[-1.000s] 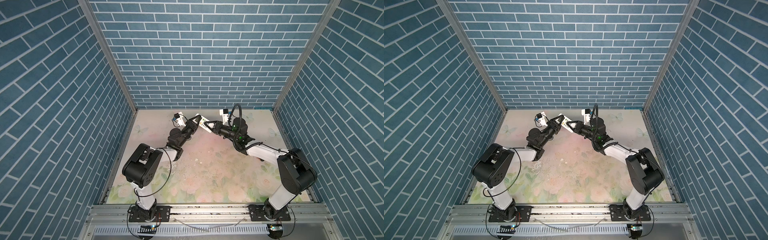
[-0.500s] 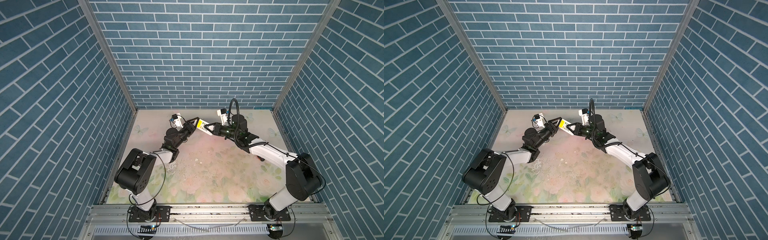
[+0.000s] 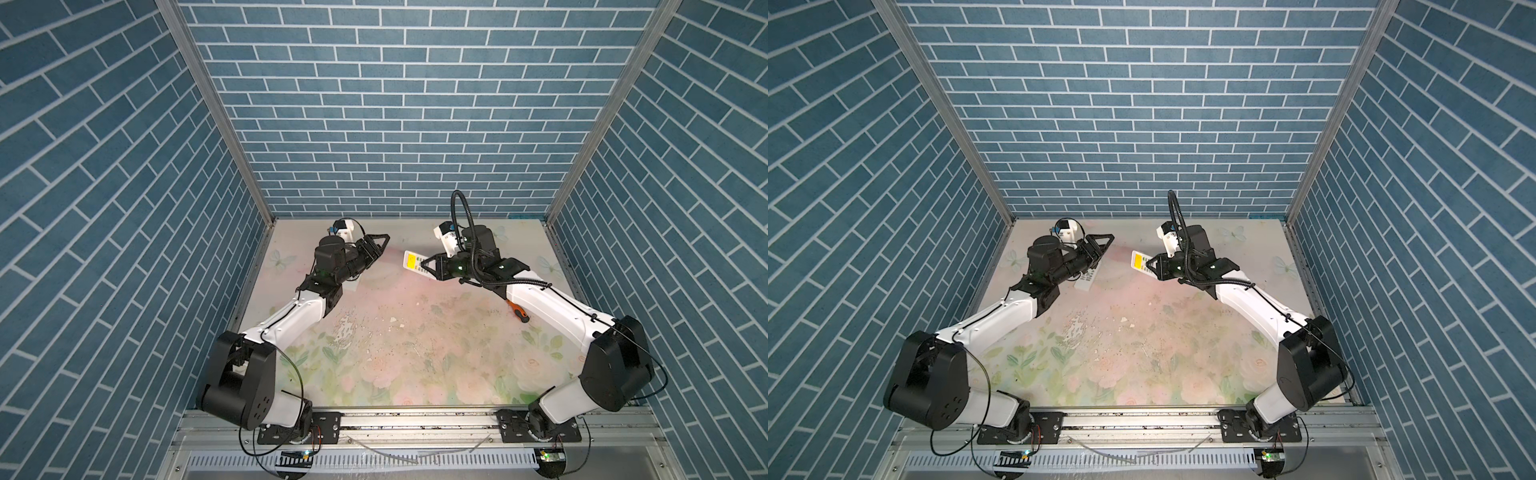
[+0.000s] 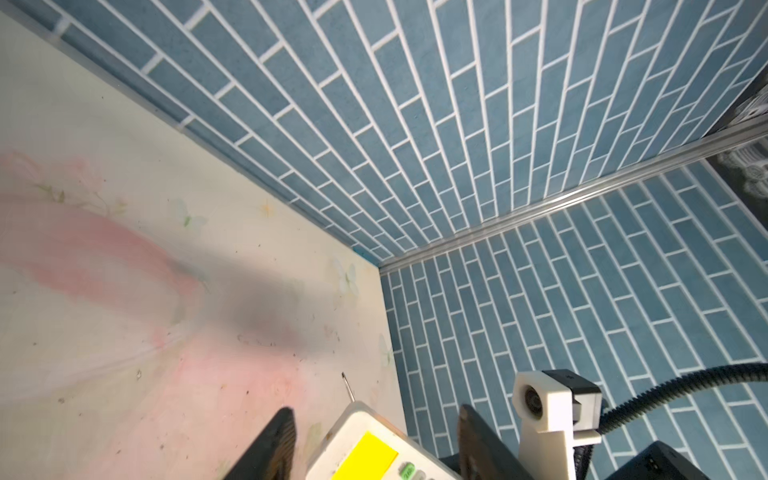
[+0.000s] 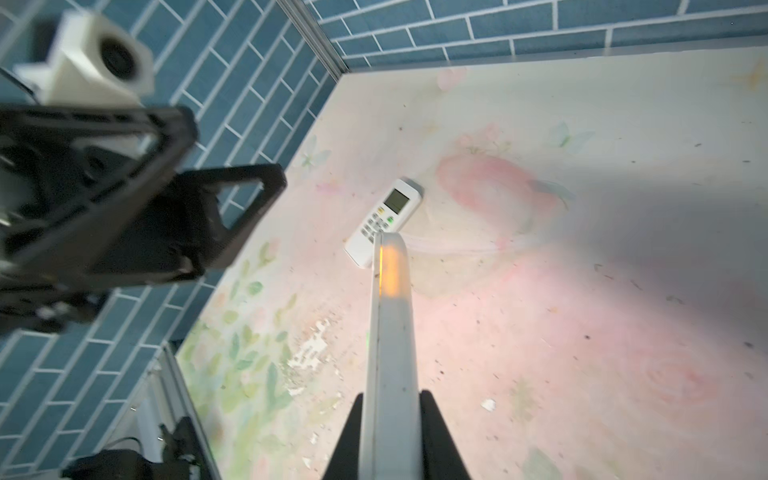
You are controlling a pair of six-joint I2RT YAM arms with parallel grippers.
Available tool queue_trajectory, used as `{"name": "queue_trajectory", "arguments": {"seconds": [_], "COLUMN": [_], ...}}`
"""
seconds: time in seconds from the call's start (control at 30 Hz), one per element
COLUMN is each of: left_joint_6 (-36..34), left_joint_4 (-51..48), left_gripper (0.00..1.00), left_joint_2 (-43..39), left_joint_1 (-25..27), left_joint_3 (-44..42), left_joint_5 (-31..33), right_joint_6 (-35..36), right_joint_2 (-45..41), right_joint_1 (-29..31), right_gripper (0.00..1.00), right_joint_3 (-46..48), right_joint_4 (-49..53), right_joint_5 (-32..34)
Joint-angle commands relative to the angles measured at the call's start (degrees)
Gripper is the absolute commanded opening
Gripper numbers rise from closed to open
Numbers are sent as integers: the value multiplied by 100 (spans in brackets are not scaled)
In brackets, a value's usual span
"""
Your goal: Unload the batteries from the remote control
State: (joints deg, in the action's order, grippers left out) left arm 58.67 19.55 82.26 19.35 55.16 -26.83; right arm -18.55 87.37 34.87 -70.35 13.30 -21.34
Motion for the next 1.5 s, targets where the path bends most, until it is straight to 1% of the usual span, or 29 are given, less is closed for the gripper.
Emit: {"name": "queue_trajectory", "arguments": {"seconds": [0.0, 0.17, 0.27, 0.3, 0.37, 0.47, 0.6, 0.7, 0.87, 1.07, 1.1, 1.13, 1.27, 1.37, 1.47], "left_joint_6": [-463, -45, 375, 590, 797, 843, 669, 552, 549, 477, 325, 316, 313, 362, 356], "left_joint_4": [-1885, -2210, -2033, -1906, -1812, -2007, -2530, -2901, -3168, -3557, -3587, -3590, -3660, -3684, -3768], "left_gripper": [68, 70, 70, 71, 74, 75, 75, 75, 76, 75, 75, 75, 72, 67, 65], "left_joint_2": [96, 491, 738, 800, 869, 849, 836, 874, 989, 1138, 1158, 1184, 1342, 1482, 1588], "left_joint_1": [-11, -19, -11, -12, -11, -11, -3, -2, 49, 169, 177, 178, 218, 254, 304], "left_joint_3": [559, 843, 801, 757, 735, 796, 1062, 1236, 1384, 1519, 1522, 1521, 1614, 1692, 1846], "left_joint_5": [-709, -1484, -1843, -1957, -2105, -2176, -2210, -2256, -2421, -2404, -2394, -2397, -2403, -2458, -2469], "right_joint_6": [1393, 2158, 2556, 2706, 2971, 3283, 3557, 3679, 3793, 3919, 3932, 3945, 4040, 4111, 4177], "right_joint_2": [-338, -473, -465, -429, -335, -140, 64, 154, 294, 397, 388, 384, 373, 373, 388], "right_joint_1": [194, 486, 720, 835, 1049, 1290, 1516, 1625, 1723, 1829, 1845, 1869, 1934, 1996, 2055], "right_gripper": [0, 0, 0, 0, 0, 0, 0, 0, 0, 0, 0, 0, 0, 0, 0], "right_joint_3": [-444, -472, -586, -649, -765, -907, -968, -1004, -1086, -1161, -1152, -1157, -1156, -1159, -1164], "right_joint_4": [728, 975, 1215, 1327, 1523, 1739, 1825, 1776, 1652, 1537, 1513, 1485, 1440, 1447, 1423], "right_joint_5": [644, 1069, 1422, 1591, 2111, 2599, 2997, 3137, 3295, 3369, 3371, 3382, 3441, 3512, 3603]}}
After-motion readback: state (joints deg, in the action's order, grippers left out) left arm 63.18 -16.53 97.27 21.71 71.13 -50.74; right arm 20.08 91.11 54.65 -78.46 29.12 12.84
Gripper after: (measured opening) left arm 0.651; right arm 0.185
